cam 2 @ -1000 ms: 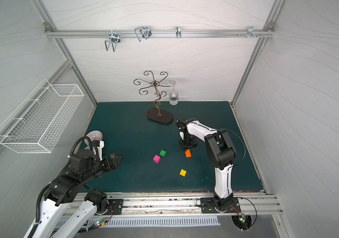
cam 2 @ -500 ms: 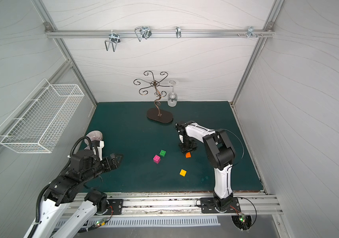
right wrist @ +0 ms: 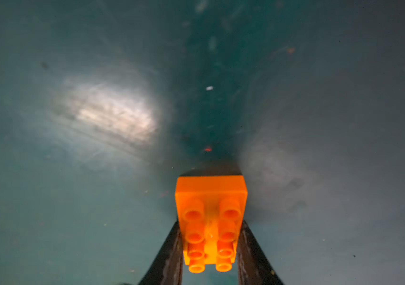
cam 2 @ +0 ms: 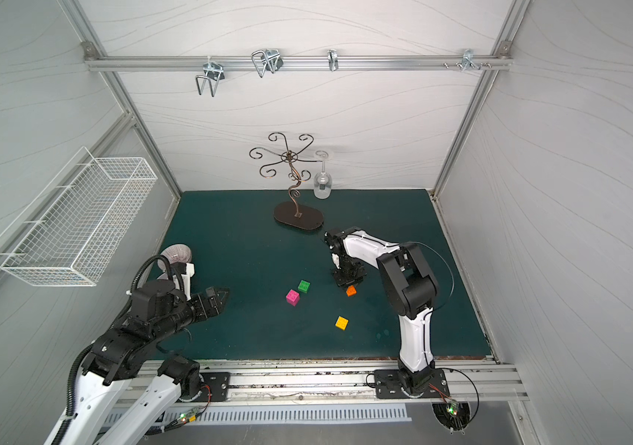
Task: Assemble the letter r with lego
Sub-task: Pick up the lego brick from the center of the board, then assemble the lego brick with the lego brick.
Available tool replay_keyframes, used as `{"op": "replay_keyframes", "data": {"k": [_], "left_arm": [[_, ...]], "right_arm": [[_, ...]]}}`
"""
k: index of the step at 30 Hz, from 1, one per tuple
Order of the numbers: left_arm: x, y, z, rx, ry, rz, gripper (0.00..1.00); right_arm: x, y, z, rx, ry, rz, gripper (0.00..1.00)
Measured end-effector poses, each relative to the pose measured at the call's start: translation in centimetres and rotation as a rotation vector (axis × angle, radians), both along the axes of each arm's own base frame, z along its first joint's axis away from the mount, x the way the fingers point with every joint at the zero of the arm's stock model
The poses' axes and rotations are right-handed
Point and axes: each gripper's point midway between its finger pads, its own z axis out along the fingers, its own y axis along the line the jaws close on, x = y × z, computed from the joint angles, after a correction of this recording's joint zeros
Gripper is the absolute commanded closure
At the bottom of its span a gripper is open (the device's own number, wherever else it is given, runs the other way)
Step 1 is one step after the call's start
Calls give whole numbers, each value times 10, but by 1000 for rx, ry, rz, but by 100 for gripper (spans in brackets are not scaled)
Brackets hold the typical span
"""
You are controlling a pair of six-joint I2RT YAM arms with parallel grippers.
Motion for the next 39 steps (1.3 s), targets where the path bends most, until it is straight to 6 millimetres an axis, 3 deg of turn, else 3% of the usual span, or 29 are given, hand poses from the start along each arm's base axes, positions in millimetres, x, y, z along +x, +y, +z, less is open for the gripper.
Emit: {"op": "replay_keyframes", "data": {"k": [3, 8, 14, 19, 26, 39], "left_arm": [[0, 0, 0, 0, -1, 0, 6], [0, 0, 1, -1, -4, 0, 6], [-1, 2, 2, 0, -16, 8, 6], [-1, 3, 3, 0, -24, 11, 6], [-1, 3, 4, -1, -27, 12, 6], [-2, 3, 3, 0, -26, 12, 6]], "right_arm": [[-12, 12, 5, 5, -3, 57, 100], [-51, 35, 25, 38, -35, 213, 100], [-98, 43, 43, 79, -56, 368, 100], [-117, 42, 48, 123, -78, 478, 100], [-131, 61, 71, 270, -195, 723, 100], [-136, 52, 26, 176, -84, 855, 100]]}}
